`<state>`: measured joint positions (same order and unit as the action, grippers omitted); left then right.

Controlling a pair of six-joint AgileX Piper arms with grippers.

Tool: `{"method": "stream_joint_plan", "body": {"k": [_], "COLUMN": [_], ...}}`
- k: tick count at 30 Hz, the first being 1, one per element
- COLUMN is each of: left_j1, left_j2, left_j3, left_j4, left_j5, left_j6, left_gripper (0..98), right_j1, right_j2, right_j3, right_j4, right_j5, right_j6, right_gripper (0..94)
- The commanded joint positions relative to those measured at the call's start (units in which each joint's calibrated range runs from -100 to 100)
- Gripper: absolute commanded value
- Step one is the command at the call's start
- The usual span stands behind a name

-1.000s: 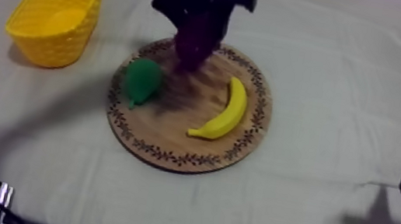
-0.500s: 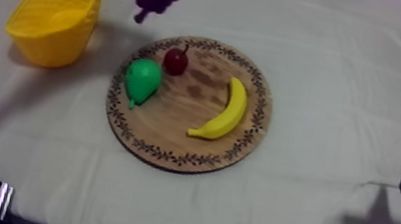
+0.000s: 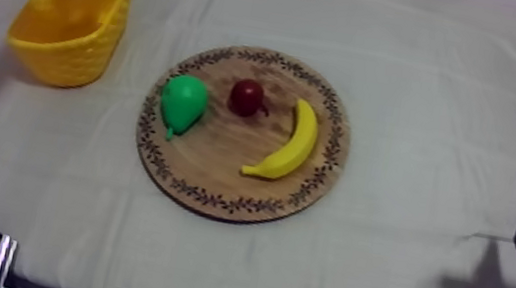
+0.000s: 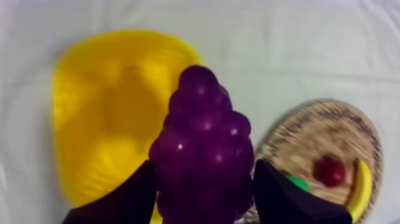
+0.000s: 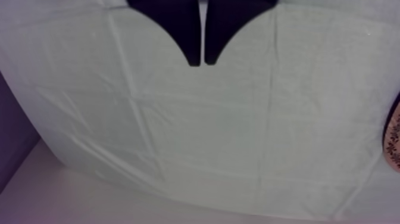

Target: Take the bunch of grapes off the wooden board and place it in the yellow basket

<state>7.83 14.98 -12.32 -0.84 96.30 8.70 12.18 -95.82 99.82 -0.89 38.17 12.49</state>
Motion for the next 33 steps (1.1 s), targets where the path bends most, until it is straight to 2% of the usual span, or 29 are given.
{"method": "stream_joint_plan", "body": {"k": [1, 10, 19, 33], "left_j1": [-3.32, -6.59, -6.71, -6.41], "left_j2": [0.05, 0.38, 3.80, 11.83], "left_j3": [-0.13, -0.67, -0.11, 3.22], "left_j4": [-0.06, -0.46, -0.55, -0.18], "left_j5": [-0.03, 0.26, -0.24, -5.19], "left_j6": [-0.69, -1.82, -1.74, -1.50], "left_gripper": [47.8, 47.8, 47.6, 47.6], "right_j1": [0.00, 0.00, 0.00, 0.00], "right_j2": [-0.02, -0.02, -0.02, -0.02], "right_j3": [-0.05, -0.05, -0.05, -0.05], "right_j4": [-0.01, -0.01, -0.01, -0.01], "right_j5": [-0.03, -0.03, -0.03, -0.03], "right_j6": [-0.01, -0.01, -0.01, -0.01], "right_gripper": [0.3, 0.3, 0.3, 0.3]}}
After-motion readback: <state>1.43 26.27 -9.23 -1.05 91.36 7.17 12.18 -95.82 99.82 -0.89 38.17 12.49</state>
